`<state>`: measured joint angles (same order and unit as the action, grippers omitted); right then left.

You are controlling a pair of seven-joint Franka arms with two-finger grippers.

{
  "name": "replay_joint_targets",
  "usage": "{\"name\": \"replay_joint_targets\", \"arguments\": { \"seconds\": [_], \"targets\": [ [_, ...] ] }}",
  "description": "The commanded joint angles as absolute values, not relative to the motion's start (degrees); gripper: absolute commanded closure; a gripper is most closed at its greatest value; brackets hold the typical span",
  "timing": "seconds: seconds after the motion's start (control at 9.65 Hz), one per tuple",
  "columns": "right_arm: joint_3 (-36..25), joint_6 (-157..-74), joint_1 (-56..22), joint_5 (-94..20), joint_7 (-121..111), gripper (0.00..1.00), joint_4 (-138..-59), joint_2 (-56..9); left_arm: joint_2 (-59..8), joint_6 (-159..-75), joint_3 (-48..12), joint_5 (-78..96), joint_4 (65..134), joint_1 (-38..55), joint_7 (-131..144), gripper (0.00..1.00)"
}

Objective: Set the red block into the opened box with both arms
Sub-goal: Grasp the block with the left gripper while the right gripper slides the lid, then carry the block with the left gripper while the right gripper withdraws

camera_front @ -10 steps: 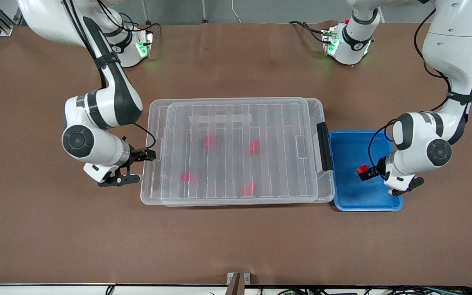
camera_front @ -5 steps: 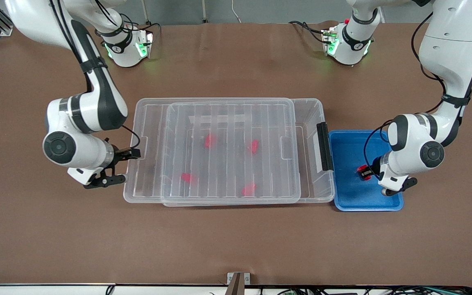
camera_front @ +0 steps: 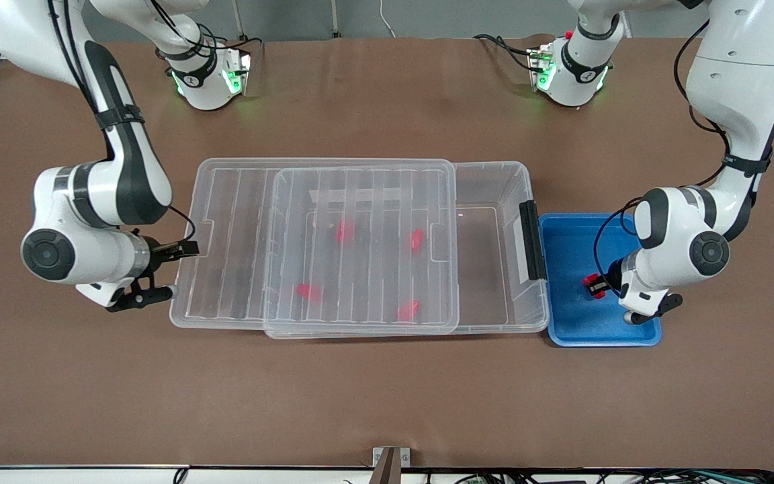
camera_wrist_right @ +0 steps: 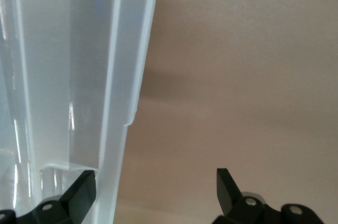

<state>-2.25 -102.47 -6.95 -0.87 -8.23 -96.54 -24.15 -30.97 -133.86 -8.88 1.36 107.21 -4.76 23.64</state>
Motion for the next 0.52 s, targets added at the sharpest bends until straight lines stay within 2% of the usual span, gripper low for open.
{"name": "replay_joint_targets", "arguments": {
  "seconds": [0.0,0.41],
  "targets": [
    [-1.7,-100.8,-4.0,0.6,-10.1,0.00,-98.2,-22.4,-27.8,-126.3,-10.0,2.2,103.9,-4.9,23.7,1.00],
    [-1.7,-98.4,0.3,0.8,-16.3,0.00,-96.6,-22.5,-21.3,-111.0,-16.0,2.1,95.6,-4.9,24.3,1.00]
  ]
}}
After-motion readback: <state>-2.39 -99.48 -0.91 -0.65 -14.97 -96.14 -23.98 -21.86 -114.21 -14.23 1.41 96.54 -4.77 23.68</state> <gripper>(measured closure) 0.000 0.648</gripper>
